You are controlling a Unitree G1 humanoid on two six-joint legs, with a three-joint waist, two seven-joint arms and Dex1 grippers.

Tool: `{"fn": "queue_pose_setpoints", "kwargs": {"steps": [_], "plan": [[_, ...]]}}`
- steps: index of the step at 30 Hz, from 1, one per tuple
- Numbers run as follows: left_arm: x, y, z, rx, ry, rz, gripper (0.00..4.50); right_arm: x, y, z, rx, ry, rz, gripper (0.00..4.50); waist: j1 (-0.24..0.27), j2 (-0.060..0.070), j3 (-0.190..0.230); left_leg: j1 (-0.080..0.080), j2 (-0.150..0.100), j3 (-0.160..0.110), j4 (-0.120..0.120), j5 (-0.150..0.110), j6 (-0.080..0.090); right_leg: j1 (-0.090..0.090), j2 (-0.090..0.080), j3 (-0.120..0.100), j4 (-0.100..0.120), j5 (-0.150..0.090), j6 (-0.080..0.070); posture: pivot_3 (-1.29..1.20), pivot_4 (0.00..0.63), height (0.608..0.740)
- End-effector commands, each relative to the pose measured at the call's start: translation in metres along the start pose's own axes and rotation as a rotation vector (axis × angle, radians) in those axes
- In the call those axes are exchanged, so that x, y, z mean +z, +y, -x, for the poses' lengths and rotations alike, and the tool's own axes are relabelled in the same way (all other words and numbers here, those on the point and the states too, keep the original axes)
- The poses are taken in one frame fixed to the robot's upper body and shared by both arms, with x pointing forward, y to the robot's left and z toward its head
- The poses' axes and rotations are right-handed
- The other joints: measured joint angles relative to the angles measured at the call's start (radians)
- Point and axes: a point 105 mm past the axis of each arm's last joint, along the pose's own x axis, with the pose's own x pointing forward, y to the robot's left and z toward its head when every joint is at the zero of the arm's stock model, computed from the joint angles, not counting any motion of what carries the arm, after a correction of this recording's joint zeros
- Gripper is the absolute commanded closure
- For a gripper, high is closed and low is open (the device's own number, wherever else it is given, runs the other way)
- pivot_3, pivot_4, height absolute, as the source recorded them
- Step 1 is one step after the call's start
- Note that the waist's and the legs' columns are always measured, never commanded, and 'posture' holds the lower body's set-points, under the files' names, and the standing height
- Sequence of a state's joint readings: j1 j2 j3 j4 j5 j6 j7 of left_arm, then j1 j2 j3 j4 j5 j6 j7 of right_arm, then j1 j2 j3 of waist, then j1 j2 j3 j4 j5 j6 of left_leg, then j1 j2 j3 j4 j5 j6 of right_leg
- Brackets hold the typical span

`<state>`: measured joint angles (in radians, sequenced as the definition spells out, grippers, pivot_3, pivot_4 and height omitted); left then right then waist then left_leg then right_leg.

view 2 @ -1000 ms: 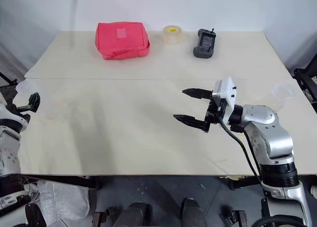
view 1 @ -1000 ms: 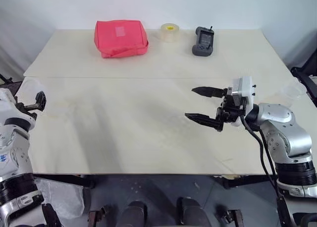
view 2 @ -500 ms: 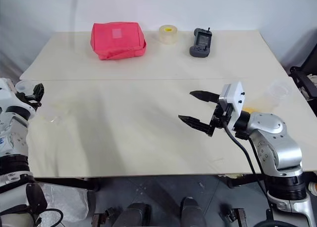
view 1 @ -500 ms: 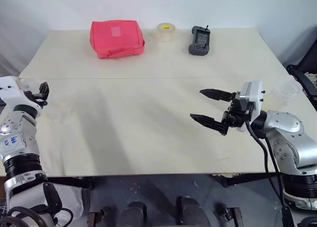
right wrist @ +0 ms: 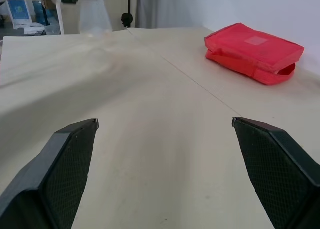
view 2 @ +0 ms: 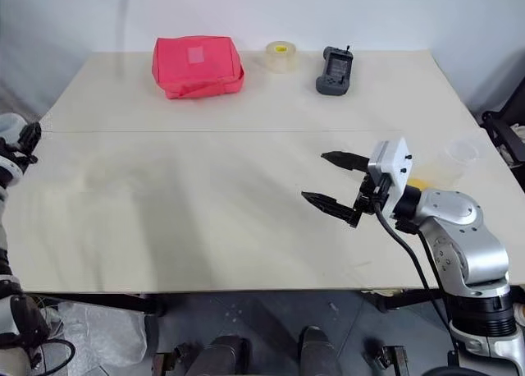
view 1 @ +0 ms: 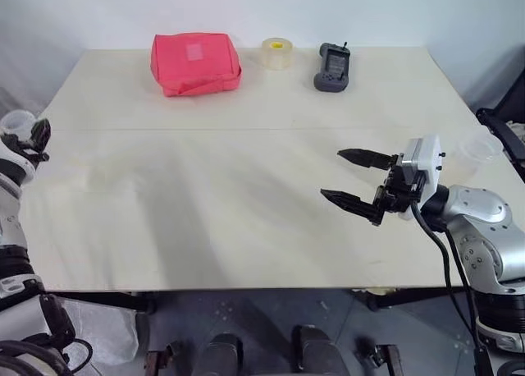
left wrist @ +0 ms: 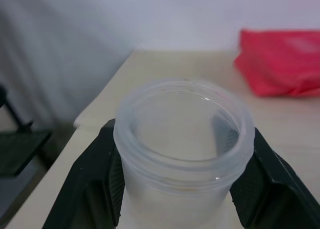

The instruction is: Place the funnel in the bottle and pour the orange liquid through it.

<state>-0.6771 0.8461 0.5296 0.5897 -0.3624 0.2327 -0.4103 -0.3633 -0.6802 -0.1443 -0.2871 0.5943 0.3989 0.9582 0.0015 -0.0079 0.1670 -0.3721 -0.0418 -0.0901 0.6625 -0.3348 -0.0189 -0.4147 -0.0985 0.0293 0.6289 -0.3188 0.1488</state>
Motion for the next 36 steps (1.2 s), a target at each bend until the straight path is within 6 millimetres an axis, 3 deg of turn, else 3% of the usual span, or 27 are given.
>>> {"fn": "queue_pose_setpoints", "kwargs": {"steps": [1,7,9,10,12,16,23,35,36], "plan": [[0.048,-0.032,-0.007,-0.186,-0.14,-0.014,2.16,0.015,-0.004,0.007,-0.016,-0.029,0.047,0.0,0.002,0.0,0.0,0.0,0.0,0.0,0.0,0.0,0.0,0.0,0.0,0.0,0.0,0.0,0.0,0.0,0.15,0.74],[0.059,-0.123,-0.018,-0.563,-0.151,0.061,2.16,0.016,0.006,0.012,0.03,-0.006,0.034,0.0,0.0,0.0,0.0,-0.001,0.0,-0.001,0.001,0.0,0.0,0.001,0.0,-0.001,0.001,0.0,0.001,0.0,0.15,0.74],[0.056,-0.167,-0.017,-0.746,-0.146,0.075,2.16,0.016,0.012,0.015,0.056,-0.003,0.046,0.0,-0.002,0.0,0.0,-0.001,0.0,0.0,0.001,0.0,0.0,0.001,0.001,0.0,0.001,0.001,0.001,0.0,0.15,0.74],[0.053,-0.193,-0.014,-0.859,-0.151,0.088,2.16,0.015,0.014,0.018,0.07,0.013,0.05,0.0,-0.002,0.0,0.0,-0.001,0.0,0.0,0.001,0.0,0.0,0.001,0.001,0.0,0.001,0.001,0.001,0.0,0.15,0.74],[0.049,-0.224,-0.008,-0.995,-0.157,0.1,2.16,0.014,0.017,0.021,0.084,0.032,0.051,0.0,-0.001,-0.001,0.0,-0.001,0.0,0.0,0.001,0.0,0.0,0.001,0.001,-0.001,0.001,0.001,0.001,0.0,0.15,0.74],[0.019,-0.304,0.013,-1.312,-0.066,0.12,2.16,0.017,0.016,0.027,0.013,0.016,0.054,0.0,0.0,-0.001,0.001,-0.002,0.0,0.0,0.002,0.0,0.001,0.001,0.002,0.0,0.0,0.001,0.002,0.0,0.15,0.74],[-0.019,-0.349,0.028,-1.466,0.017,0.053,2.16,0.013,0.025,0.035,-0.079,0.019,0.047,0.0,-0.002,-0.001,0.001,-0.001,-0.001,0.003,0.002,0.0,0.001,-0.001,0.004,0.001,0.0,0.001,0.002,0.0,0.15,0.74],[-0.051,-0.359,0.038,-1.534,0.055,-0.012,2.16,0.012,0.036,0.047,-0.177,0.038,0.038,0.0,0.022,-0.002,0.002,-0.002,-0.001,0.004,0.004,0.0,0.002,0.001,0.002,0.002,0.0,0.001,0.003,0.0,0.15,0.74],[-0.052,-0.359,0.039,-1.542,0.044,-0.017,1.81,0.013,0.037,0.047,-0.179,0.039,0.038,0.0,0.023,-0.002,0.002,-0.001,-0.001,0.004,0.005,0.0,0.002,0.001,0.002,0.002,-0.001,0.001,0.003,0.0,0.15,0.74]]}}
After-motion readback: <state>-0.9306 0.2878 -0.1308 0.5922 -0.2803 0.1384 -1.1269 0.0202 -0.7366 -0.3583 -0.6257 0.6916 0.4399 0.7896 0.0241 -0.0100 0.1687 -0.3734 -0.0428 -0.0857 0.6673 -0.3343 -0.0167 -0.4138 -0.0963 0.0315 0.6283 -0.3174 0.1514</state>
